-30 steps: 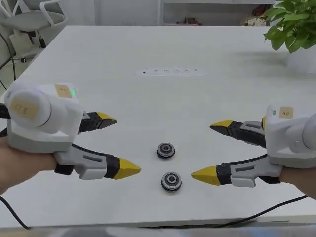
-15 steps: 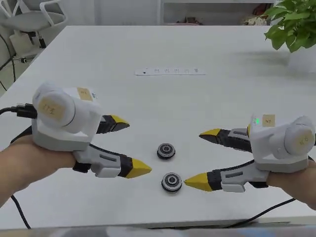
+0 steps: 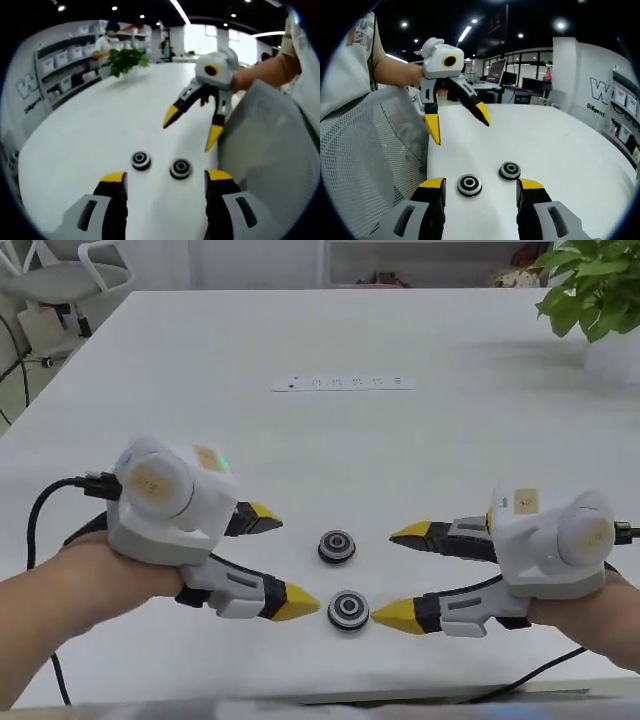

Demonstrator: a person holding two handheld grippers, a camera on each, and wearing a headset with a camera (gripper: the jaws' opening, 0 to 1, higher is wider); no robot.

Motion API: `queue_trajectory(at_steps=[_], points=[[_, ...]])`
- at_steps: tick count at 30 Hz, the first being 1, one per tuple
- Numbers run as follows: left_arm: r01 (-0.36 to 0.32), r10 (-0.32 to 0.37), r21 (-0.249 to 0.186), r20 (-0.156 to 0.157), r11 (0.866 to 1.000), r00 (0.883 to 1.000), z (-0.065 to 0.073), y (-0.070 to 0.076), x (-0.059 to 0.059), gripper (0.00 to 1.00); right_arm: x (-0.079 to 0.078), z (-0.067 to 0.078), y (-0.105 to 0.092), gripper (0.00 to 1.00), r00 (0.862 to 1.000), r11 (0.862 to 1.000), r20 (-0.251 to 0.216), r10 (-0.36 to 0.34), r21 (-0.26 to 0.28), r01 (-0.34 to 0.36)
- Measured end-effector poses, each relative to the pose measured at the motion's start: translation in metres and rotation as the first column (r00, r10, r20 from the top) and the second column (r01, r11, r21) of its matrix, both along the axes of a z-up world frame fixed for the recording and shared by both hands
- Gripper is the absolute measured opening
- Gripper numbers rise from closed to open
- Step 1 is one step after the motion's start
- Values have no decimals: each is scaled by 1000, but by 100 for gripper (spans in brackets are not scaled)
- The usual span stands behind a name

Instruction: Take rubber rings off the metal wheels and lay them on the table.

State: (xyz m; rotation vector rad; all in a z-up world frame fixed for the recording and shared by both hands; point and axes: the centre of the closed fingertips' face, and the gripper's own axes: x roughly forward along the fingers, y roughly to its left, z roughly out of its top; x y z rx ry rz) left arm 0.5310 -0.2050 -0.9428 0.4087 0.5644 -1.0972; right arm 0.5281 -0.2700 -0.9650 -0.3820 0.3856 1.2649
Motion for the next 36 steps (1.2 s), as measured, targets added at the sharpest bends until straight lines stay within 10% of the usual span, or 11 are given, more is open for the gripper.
queue_trajectory(at_steps=[36], points=[[91,-89,22,-105,996,991,-44,-35,-8,37,-8,-35,6,35,993,993,-80,89,-66,-95]])
